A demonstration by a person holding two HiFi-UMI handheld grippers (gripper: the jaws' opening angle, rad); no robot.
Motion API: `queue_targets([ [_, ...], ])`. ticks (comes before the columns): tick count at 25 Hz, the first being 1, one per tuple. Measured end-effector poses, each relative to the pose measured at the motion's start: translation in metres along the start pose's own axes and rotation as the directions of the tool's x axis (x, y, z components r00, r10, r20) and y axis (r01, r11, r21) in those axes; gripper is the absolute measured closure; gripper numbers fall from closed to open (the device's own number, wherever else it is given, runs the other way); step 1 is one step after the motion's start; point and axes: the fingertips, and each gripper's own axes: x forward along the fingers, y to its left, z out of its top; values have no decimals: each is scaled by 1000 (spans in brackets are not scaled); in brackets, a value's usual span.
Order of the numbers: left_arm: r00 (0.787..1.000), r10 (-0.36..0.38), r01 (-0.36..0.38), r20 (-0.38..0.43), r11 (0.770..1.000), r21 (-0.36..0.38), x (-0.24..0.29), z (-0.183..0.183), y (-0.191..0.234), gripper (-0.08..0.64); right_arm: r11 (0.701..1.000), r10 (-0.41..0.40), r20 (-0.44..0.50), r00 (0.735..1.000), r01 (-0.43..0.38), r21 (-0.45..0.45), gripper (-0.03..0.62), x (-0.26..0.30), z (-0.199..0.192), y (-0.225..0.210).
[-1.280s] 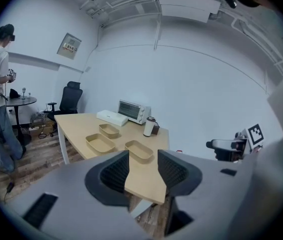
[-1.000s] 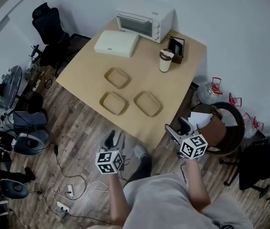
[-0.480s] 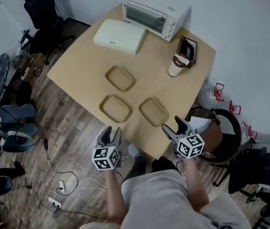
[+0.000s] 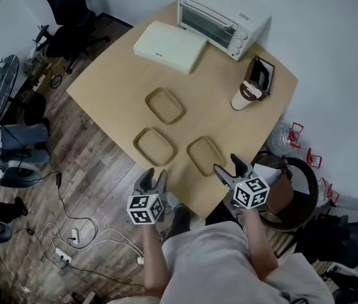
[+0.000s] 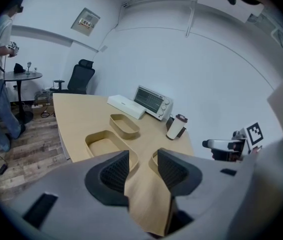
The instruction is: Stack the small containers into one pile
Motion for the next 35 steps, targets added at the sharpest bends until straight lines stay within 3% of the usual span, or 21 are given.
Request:
queue_targets([
  [6,997,56,-58,-49,997,-56,23,-26,-19,390,991,116,-120,986,-122,-44,256,27,-7,-12],
  [10,996,56,-61,-70,995,-74,47,-42,-50,390,968,220,-249,943,-243,-66,264,45,-34,-20],
  [14,992,55,-65,-118,994,-86,72,-63,-73,390,949,284,-316,905,-313,-42,279,57,-53,-28],
  [23,980,94,-125,-174,976,-179,109,-92,-88,390,925,348,-402,847,-379,2,299,71,-80,-42],
  [28,977,87,-127,-195,971,-203,114,-100,-95,390,923,364,-401,841,-384,32,313,75,-83,-44],
  [35,975,85,-127,-205,971,-203,109,-103,-104,391,915,365,-418,832,-403,-3,319,73,-85,-31],
])
